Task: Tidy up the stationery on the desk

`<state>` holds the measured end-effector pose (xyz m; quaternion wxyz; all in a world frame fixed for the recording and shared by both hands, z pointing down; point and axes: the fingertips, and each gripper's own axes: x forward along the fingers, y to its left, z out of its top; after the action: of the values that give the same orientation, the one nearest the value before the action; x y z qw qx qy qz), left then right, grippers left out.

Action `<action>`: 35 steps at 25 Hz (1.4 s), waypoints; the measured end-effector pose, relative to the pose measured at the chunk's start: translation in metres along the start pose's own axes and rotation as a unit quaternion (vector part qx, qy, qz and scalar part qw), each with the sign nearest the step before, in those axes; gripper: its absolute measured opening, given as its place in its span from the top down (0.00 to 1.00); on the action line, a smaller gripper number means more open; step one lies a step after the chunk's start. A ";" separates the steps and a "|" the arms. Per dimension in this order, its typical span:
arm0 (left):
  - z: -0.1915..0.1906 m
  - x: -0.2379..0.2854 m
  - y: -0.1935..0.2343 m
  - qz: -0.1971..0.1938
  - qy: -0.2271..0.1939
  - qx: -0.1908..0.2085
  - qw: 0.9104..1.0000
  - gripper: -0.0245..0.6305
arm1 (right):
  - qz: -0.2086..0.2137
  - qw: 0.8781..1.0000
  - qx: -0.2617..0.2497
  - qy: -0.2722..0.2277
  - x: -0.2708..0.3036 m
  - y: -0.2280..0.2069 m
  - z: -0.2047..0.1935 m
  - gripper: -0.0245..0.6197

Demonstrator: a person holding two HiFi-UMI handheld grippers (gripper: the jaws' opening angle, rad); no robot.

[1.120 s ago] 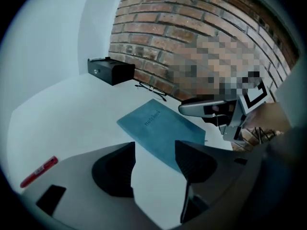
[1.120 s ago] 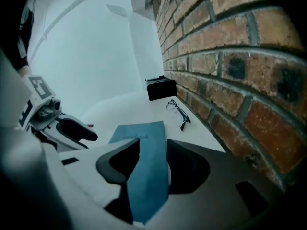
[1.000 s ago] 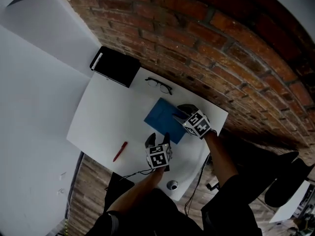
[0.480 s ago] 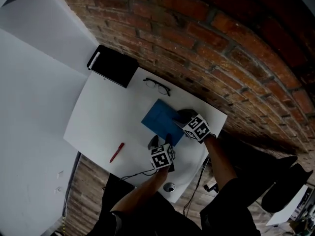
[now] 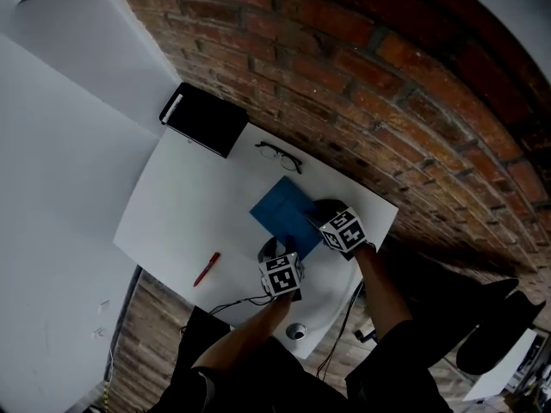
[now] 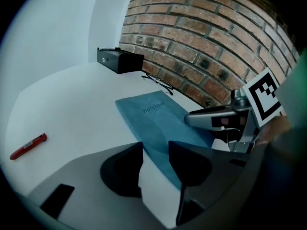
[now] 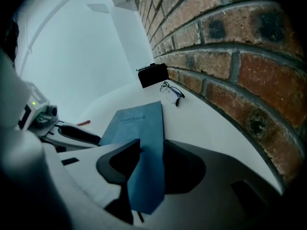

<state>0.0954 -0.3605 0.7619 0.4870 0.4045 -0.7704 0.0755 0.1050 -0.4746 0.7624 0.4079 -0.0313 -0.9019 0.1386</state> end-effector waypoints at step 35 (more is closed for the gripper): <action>0.074 0.005 0.089 -0.111 0.027 0.122 0.986 0.87 | -0.140 0.961 0.231 -0.065 0.014 0.052 0.005 0.87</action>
<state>-0.0186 -0.3424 0.7525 0.4599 0.5417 -0.6922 0.1259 0.0896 -0.4237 0.7552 0.3599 0.1990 -0.8653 0.2866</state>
